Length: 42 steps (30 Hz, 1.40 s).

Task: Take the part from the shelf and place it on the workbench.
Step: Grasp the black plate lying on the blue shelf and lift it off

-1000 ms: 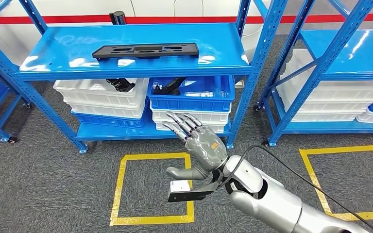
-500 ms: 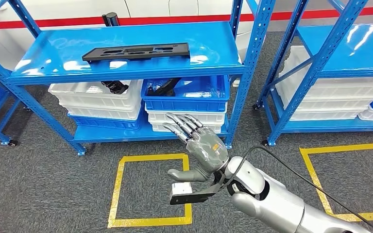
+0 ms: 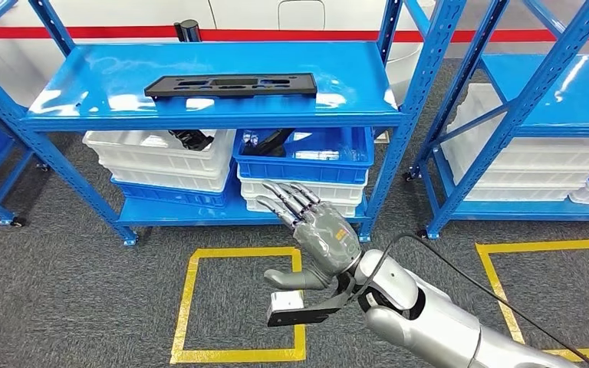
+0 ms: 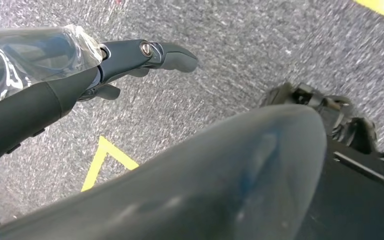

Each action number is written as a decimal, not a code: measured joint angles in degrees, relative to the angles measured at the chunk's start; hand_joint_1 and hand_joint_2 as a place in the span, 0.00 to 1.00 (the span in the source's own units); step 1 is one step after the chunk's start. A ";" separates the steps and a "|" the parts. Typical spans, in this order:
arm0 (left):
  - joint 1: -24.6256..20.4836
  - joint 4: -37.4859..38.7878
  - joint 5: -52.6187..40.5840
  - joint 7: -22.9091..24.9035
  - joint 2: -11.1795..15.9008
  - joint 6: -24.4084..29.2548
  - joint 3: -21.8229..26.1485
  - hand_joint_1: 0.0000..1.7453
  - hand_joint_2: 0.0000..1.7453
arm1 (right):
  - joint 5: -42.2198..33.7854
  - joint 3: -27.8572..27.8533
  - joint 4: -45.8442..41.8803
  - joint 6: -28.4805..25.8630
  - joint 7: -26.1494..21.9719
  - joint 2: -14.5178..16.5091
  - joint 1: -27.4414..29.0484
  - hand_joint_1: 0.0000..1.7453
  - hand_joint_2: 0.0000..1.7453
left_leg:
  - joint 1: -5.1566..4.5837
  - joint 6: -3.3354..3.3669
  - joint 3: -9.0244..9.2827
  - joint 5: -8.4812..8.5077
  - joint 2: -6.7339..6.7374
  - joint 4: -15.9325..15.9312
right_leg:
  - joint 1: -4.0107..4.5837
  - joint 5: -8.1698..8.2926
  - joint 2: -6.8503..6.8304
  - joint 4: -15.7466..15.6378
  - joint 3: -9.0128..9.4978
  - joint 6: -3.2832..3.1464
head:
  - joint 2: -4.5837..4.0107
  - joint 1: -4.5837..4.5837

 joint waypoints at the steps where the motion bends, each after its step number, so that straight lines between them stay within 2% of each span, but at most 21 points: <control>1: -0.03 0.00 -0.01 0.00 -0.01 0.00 0.01 0.00 0.00 | 0.00 0.00 -0.02 0.00 0.00 -0.01 -0.02 0.00 0.00 | -0.10 -0.28 0.36 -0.39 -0.10 0.07 | 0.03 1.91 0.03 -4.24 1.92 -0.06 | 0.00 -0.01; 3: -0.11 0.00 -0.01 0.00 -0.01 -0.01 0.00 0.00 0.00 | 0.00 -0.02 -0.08 0.00 0.00 0.00 -0.02 0.00 0.00 | -0.29 -0.81 0.70 -0.97 -0.21 0.17 | 0.13 3.42 0.10 -9.27 4.21 -0.51 | 0.00 -0.05; 7: -0.14 0.00 0.01 0.00 0.00 -0.01 0.00 0.00 0.00 | 0.00 -0.05 -0.22 0.00 -0.01 -0.09 -0.04 0.00 0.00 | -0.11 -1.81 0.36 -2.07 -0.15 1.08 | 0.18 2.85 0.14 -10.06 4.70 -1.84 | 0.00 -0.11; 9: -0.19 0.00 0.01 0.00 0.01 -0.01 -0.01 0.00 0.00 | 0.01 -0.07 -0.37 0.00 -0.06 -0.10 -0.08 0.00 0.00 | 0.10 -2.50 -2.22 -4.40 -0.02 6.42 | -0.08 2.52 0.06 -10.18 5.27 -2.42 | 0.00 -0.26; 11: -0.13 0.00 0.00 0.00 0.01 -0.02 -0.01 0.00 0.00 | 0.01 -0.04 -0.43 0.01 -0.10 -0.08 -0.03 0.00 0.00 | 0.30 -3.04 -7.16 -7.08 0.06 15.09 | -0.10 1.98 0.01 -10.18 5.82 -2.66 | 0.00 -0.36; 12: -0.05 0.00 0.00 0.00 0.01 -0.02 -0.01 0.00 0.00 | 0.00 -0.02 -0.43 0.02 -0.11 -0.08 0.01 0.00 0.00 | 0.37 -3.16 -9.23 -7.40 0.10 17.99 | -0.10 1.69 0.04 -10.18 6.14 -2.65 | 0.00 -0.36; 13: 0.03 0.00 0.01 0.00 0.01 -0.02 -0.01 0.00 0.00 | -0.01 -0.02 -0.43 0.03 -0.12 -0.09 0.03 0.00 0.00 | 0.39 -3.17 -10.28 -6.57 0.12 18.68 | -0.10 1.35 0.08 -10.18 6.57 -2.60 | 0.00 -0.36; 14: 0.06 0.00 0.01 0.00 0.01 -0.02 -0.01 0.00 0.00 | 0.01 -0.02 -0.43 0.03 -0.14 -0.09 0.04 0.00 0.00 | 0.40 -3.07 -10.07 -4.61 0.15 16.81 | -0.10 0.98 0.13 -10.18 7.10 -2.51 | 0.00 -0.37; 16: 0.01 0.01 0.01 0.00 0.02 -0.01 0.00 0.00 0.00 | 0.09 -0.02 -0.43 0.06 -0.18 -0.08 0.03 0.00 0.00 | 0.28 -2.52 -7.23 0.44 0.21 8.76 | -0.07 0.12 0.21 -10.23 8.27 -2.14 | 0.00 -0.38; 18: -0.10 0.02 0.01 0.03 0.04 -0.01 0.00 0.00 0.00 | 0.18 -0.01 -0.43 0.14 -0.22 -0.07 -0.05 0.00 0.00 | -0.06 -1.83 -4.76 2.55 0.25 2.70 | 0.12 -0.56 0.25 -10.39 8.86 -1.56 | 0.00 -0.42; 21: -0.15 0.02 -0.01 0.10 0.02 -0.03 -0.01 0.00 0.00 | 0.26 -0.03 -0.48 0.21 -0.24 -0.07 -0.12 0.00 0.00 | -0.13 -0.90 -3.95 1.92 0.17 1.05 | 0.28 -0.68 0.24 -10.44 9.17 -0.70 | 0.01 -0.43; 23: -0.17 0.02 -0.01 0.12 0.02 -0.02 -0.01 0.00 0.00 | 0.32 -0.07 -0.52 0.20 -0.24 -0.07 -0.22 0.00 0.00 | 0.01 -0.16 -3.04 1.62 0.06 0.67 | 0.22 -1.78 0.20 -8.07 8.39 -0.30 | 0.01 -0.35; 27: -0.19 0.04 -0.01 0.13 0.00 -0.04 -0.01 0.00 0.00 | 0.37 -0.05 -0.53 0.21 -0.24 -0.05 -0.03 0.00 0.00 | -0.26 0.76 -1.50 0.52 0.02 0.52 | 0.18 -6.35 0.18 5.63 0.02 0.06 | 0.00 -0.27; 28: -0.11 0.04 -0.01 0.13 -0.01 -0.04 -0.01 0.00 0.00 | 0.37 -0.04 -0.53 0.21 -0.24 -0.06 0.07 0.00 0.00 | -0.33 0.79 -1.04 0.14 -0.02 0.53 | 0.19 -5.80 0.18 6.60 -1.31 0.05 | 0.00 -0.28; 29: -0.06 0.04 -0.01 0.13 0.00 -0.04 -0.01 0.00 0.00 | 0.37 -0.04 -0.53 0.21 -0.24 -0.07 0.11 0.00 0.00 | -0.39 0.77 -0.46 -0.26 -0.09 0.53 | 0.19 -4.04 0.18 5.26 -1.53 -0.03 | 0.00 -0.28; 31: -0.08 0.04 -0.01 0.13 -0.02 -0.04 -0.01 0.00 0.00 | 0.43 -0.04 -0.53 0.22 -0.24 -0.07 0.10 0.00 0.00 | -0.41 0.60 0.72 -1.16 -0.25 0.50 | 0.31 1.42 0.18 -2.33 0.68 -0.47 | 0.00 -0.28; 32: -0.12 0.04 -0.01 0.14 -0.05 -0.04 -0.01 0.00 0.00 | 0.47 -0.03 -0.52 0.24 -0.23 -0.07 0.06 0.00 0.00 | -0.44 0.43 1.17 -1.55 -0.33 0.50 | 0.51 2.70 0.15 -5.94 1.92 -0.75 | 0.00 -0.30; 34: -0.15 0.04 0.01 0.15 -0.13 -0.06 -0.01 0.00 0.00 | 0.57 -0.03 -0.53 0.31 -0.22 -0.08 -0.02 0.00 0.00 | -0.49 -0.15 1.55 -2.11 -0.38 0.58 | 0.94 3.11 0.11 -9.42 3.18 -1.43 | 0.01 -0.32; 37: -0.10 0.05 0.01 0.15 -0.15 -0.07 -0.01 0.00 0.00 | 0.66 -0.05 -0.56 0.36 -0.23 -0.10 -0.08 0.00 0.00 | -0.61 -0.98 1.96 -2.65 -0.33 1.45 | 0.72 3.25 0.06 -10.08 4.19 -2.41 | 0.00 -0.31; 39: -0.21 0.05 0.01 0.15 -0.14 -0.03 -0.01 0.00 0.00 | 0.67 -0.08 -0.57 0.36 -0.24 -0.10 -0.22 0.00 0.00 | -0.36 -1.65 0.03 -4.12 -0.23 5.47 | 0.33 2.93 -0.03 -10.31 5.22 -2.91 | 0.00 -0.48; 42: -0.18 0.06 0.01 0.16 -0.15 -0.02 -0.01 0.00 0.00 | 0.69 -0.03 -0.56 0.38 -0.25 -0.03 -0.16 0.00 0.00 | 0.37 -2.85 -7.01 -7.64 -0.12 16.16 | 0.25 1.97 0.01 -10.35 6.15 -3.11 | 0.00 -0.66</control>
